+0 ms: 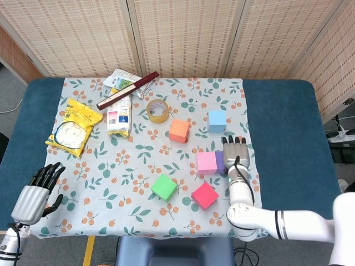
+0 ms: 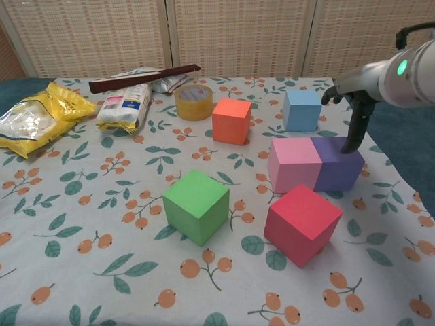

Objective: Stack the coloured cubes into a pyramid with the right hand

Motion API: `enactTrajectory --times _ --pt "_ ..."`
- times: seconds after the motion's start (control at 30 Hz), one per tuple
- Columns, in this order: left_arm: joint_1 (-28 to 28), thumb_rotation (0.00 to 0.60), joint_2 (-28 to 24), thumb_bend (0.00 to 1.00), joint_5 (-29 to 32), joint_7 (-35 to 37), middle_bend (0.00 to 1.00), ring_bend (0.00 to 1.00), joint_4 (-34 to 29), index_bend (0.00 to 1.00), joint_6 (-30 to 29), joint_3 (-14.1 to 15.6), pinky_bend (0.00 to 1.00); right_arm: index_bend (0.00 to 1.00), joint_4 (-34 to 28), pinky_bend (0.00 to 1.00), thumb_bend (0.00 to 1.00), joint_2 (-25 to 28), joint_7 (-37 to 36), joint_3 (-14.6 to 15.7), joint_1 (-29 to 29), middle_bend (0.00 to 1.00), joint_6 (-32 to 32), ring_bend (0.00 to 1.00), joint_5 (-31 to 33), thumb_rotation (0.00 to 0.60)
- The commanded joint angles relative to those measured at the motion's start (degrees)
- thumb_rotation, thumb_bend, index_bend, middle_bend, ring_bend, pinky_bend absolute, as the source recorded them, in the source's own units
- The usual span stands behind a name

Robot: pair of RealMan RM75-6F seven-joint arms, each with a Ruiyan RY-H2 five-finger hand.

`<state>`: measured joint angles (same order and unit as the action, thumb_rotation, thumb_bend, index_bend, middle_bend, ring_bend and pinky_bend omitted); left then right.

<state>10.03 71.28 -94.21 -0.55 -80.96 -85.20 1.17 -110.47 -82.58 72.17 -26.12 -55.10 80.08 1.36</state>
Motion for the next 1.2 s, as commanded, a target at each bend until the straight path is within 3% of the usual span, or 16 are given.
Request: enactTrajectory --times 0.03,0.2,0.33,0.43,0.7,0.83,1.2 --pt "0.1 0.600 0.3 0.44 0.1 -0.6 0.00 0.00 0.0 0.00 0.3 -0.1 0.14 0.00 -13.0 0.00 0.14 8.9 -6.9 4.6 5.1 0.00 -6.6 0.00 -16.0 0.600" --pt "0.3 0.600 1.1 0.44 0.3 -2.0 0.00 0.00 0.1 0.00 0.7 -0.2 0.14 0.00 -16.9 0.00 0.14 11.5 -8.9 10.3 5.2 0.00 -14.9 0.00 -28.4 0.600" --pt "0.6 0.600 1.5 0.44 0.8 -2.8 0.00 0.00 0.4 0.00 1.5 -0.3 0.14 0.00 -14.4 0.00 0.14 8.1 -7.6 14.7 1.9 0.00 -19.7 0.00 -35.3 0.600" --pt "0.6 0.600 1.6 0.44 1.2 -3.0 0.00 0.00 0.6 0.00 1.7 -0.5 0.14 0.00 -11.8 0.00 0.14 4.8 -4.8 17.3 -1.1 0.00 -20.1 0.00 -37.0 0.600" --pt "0.5 0.600 1.4 0.44 2.4 -2.4 0.00 0.00 0.8 0.00 1.9 -1.0 0.14 0.00 -5.7 0.00 0.13 -2.6 2.0 20.2 -6.8 0.00 -15.0 0.00 -36.2 0.600" --pt "0.4 0.600 1.4 0.44 2.6 -2.4 0.00 0.00 0.9 0.00 1.8 -1.0 0.14 0.00 -3.9 0.00 0.13 -5.1 2.0 19.8 -8.9 0.00 -14.6 0.00 -32.1 0.600" --pt "0.5 0.600 1.3 0.44 3.0 -2.0 0.00 0.00 1.0 0.00 2.1 -1.2 0.14 0.00 1.2 0.00 0.13 -10.9 0.0 19.8 -12.4 0.00 -14.4 0.00 -28.2 0.600"
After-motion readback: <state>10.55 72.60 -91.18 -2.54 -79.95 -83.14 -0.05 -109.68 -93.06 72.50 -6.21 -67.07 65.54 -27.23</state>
